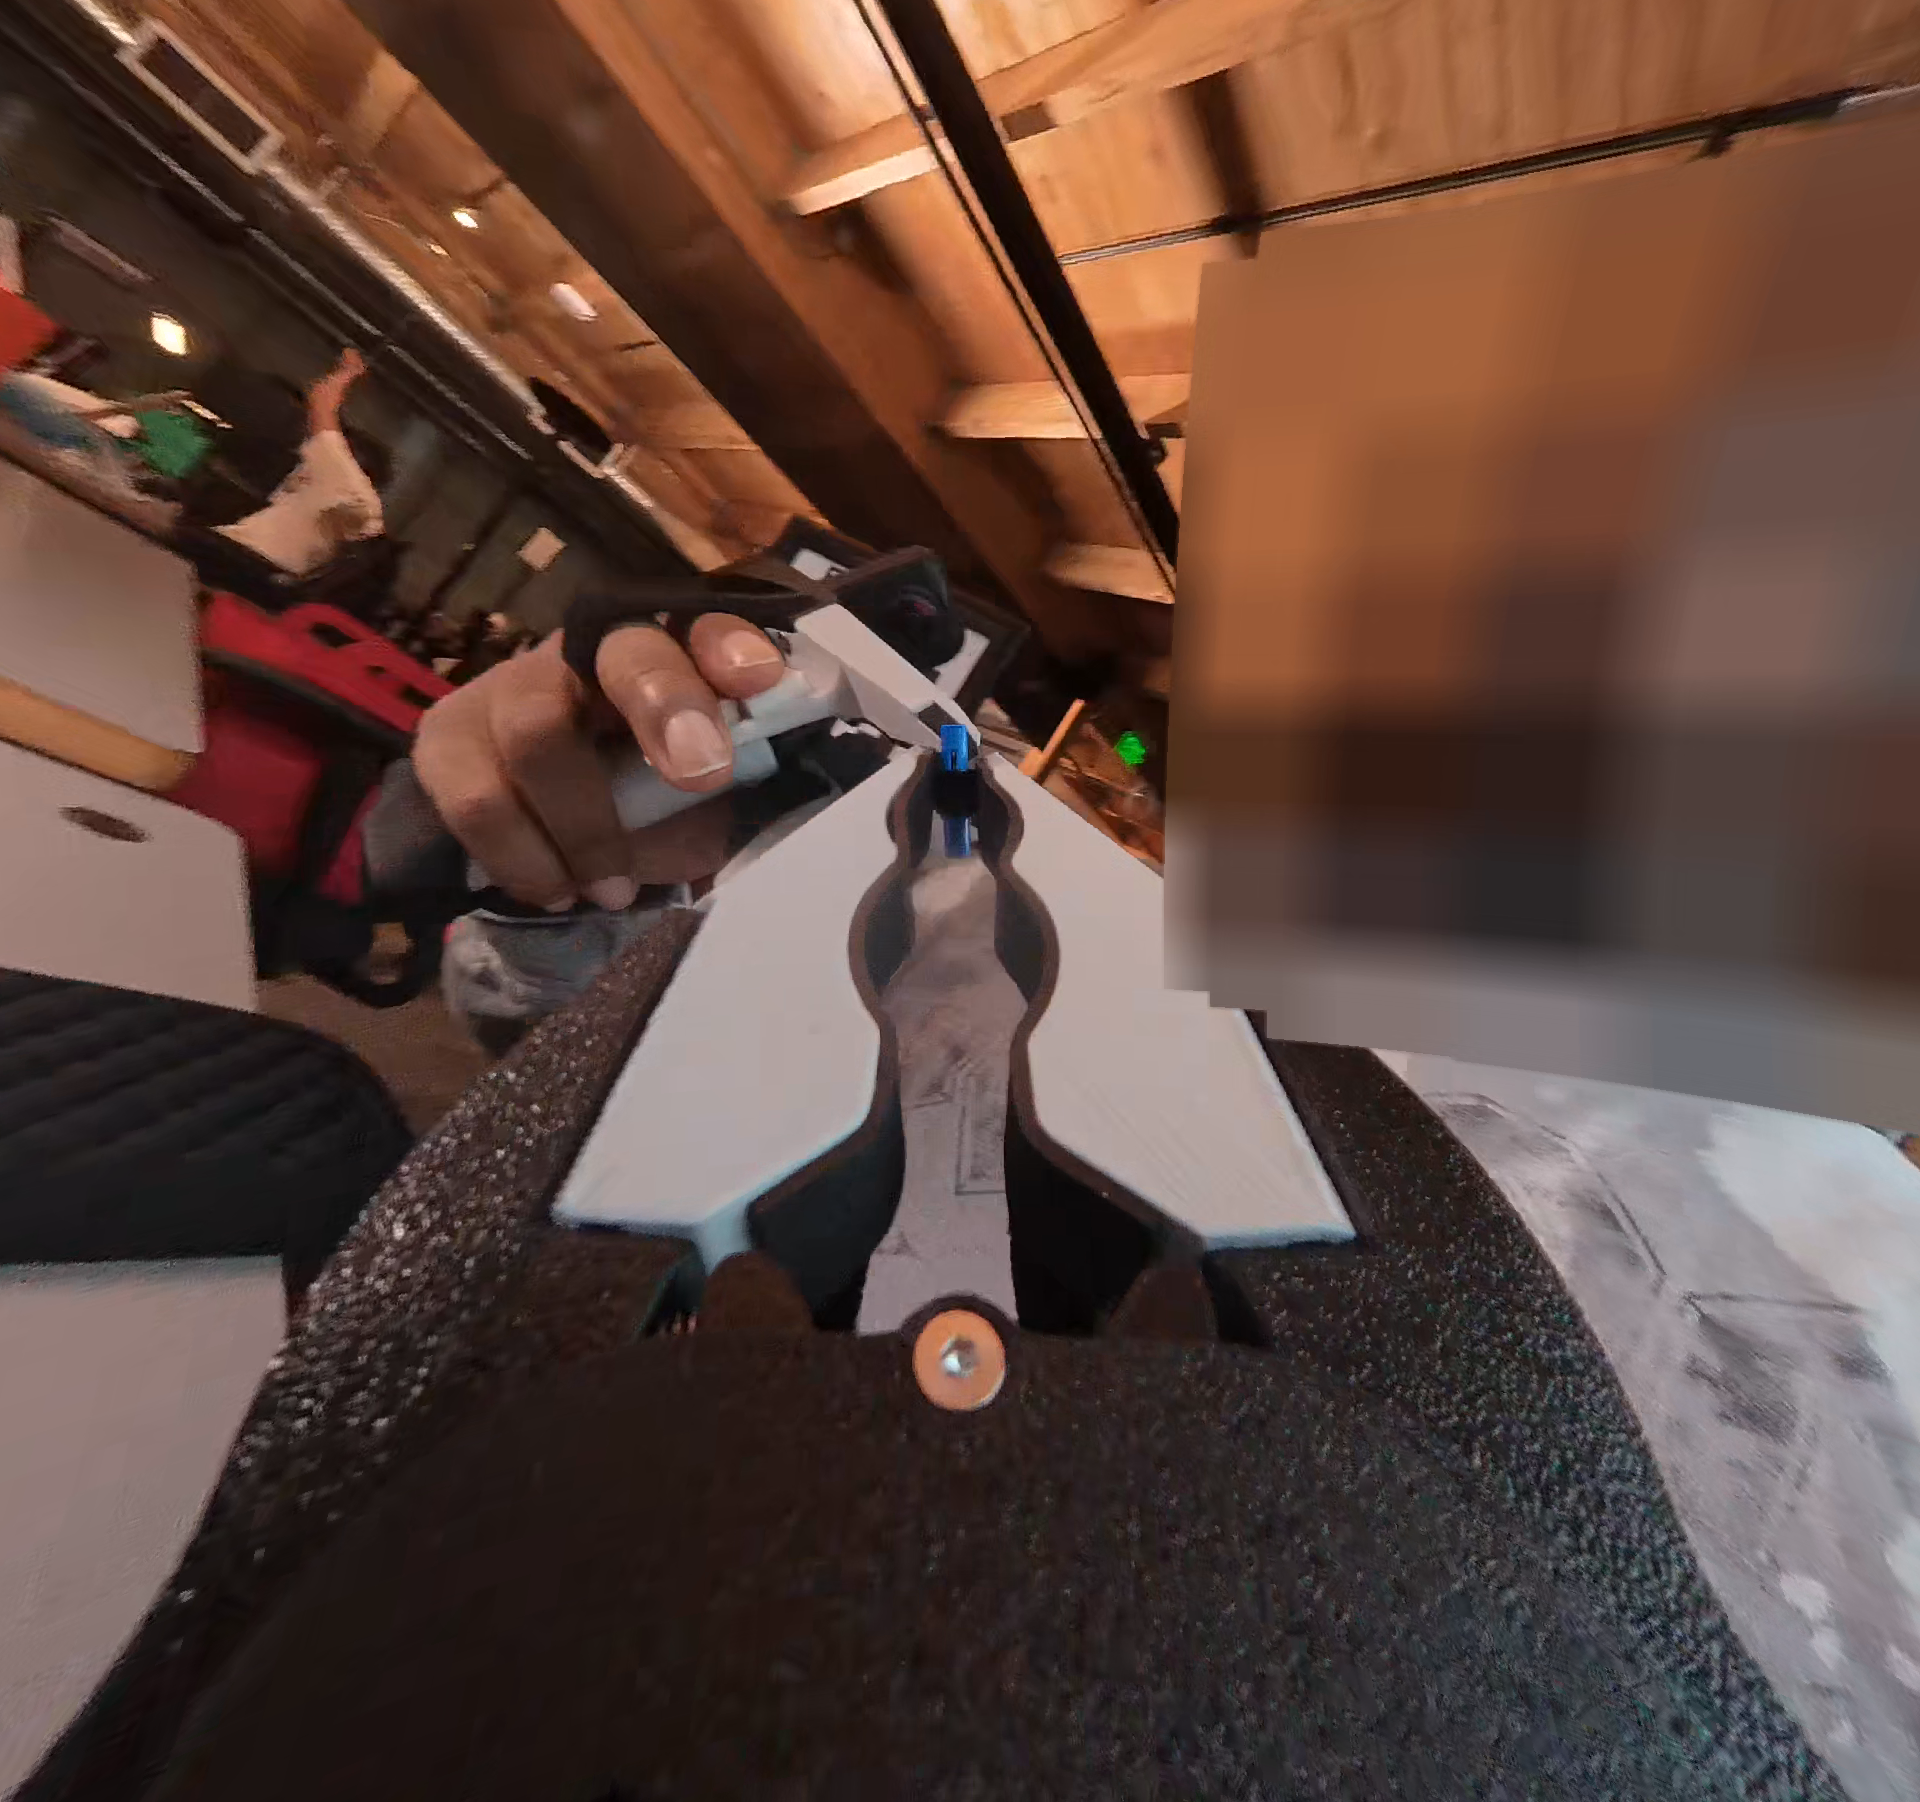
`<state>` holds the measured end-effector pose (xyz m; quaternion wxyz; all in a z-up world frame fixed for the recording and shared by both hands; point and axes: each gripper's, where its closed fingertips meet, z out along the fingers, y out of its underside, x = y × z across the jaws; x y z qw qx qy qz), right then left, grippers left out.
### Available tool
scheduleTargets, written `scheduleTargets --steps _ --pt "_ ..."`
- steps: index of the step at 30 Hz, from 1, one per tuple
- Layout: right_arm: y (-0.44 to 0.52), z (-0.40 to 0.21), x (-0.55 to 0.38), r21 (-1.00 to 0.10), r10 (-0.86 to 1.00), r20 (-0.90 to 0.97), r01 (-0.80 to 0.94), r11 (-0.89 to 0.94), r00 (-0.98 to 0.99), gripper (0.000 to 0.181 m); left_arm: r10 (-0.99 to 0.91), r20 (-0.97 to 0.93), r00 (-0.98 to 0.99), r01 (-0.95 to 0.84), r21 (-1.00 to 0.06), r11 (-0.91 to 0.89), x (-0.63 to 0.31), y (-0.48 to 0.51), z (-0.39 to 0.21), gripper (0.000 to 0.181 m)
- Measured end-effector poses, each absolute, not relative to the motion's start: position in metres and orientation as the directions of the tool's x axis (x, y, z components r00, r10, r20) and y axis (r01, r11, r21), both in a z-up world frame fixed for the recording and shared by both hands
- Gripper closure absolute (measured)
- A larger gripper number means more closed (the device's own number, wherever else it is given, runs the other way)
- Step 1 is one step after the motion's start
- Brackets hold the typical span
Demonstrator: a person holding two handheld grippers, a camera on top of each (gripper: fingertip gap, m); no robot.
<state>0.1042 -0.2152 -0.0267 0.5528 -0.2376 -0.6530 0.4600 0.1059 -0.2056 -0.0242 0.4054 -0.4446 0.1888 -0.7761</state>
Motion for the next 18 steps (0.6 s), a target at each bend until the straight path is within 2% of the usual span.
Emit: scheduleTargets --steps 2,5,11,15,18 --pt "-0.225 -0.024 0.107 -0.877 0.795 0.48 -0.222 0.426 -0.371 0.161 -0.781 0.507 -0.364 0.43 -0.652 -0.624 0.108 -0.214 -0.024 0.177" --pt "-0.229 -0.03 0.106 -0.855 0.732 0.511 -0.181 0.486 -0.45 0.151 -0.758 0.501 -0.419 0.356 -0.677 -0.644 0.115 -0.224 -0.028 0.176" --pt "-0.244 -0.046 0.112 -0.803 0.593 0.51 -0.097 0.588 -0.623 0.155 -0.738 0.51 -0.442 0.241 -0.725 -0.645 0.128 -0.24 -0.036 0.177" --pt "-0.243 -0.046 0.109 -0.786 0.596 0.537 -0.098 0.61 -0.597 0.156 -0.734 0.522 -0.435 0.254 -0.71 -0.656 0.126 -0.237 -0.035 0.176" --pt "-0.228 -0.043 0.102 -0.803 0.67 0.538 -0.07 0.592 -0.511 0.156 -0.731 0.566 -0.382 0.315 -0.664 -0.678 0.118 -0.219 -0.036 0.172"
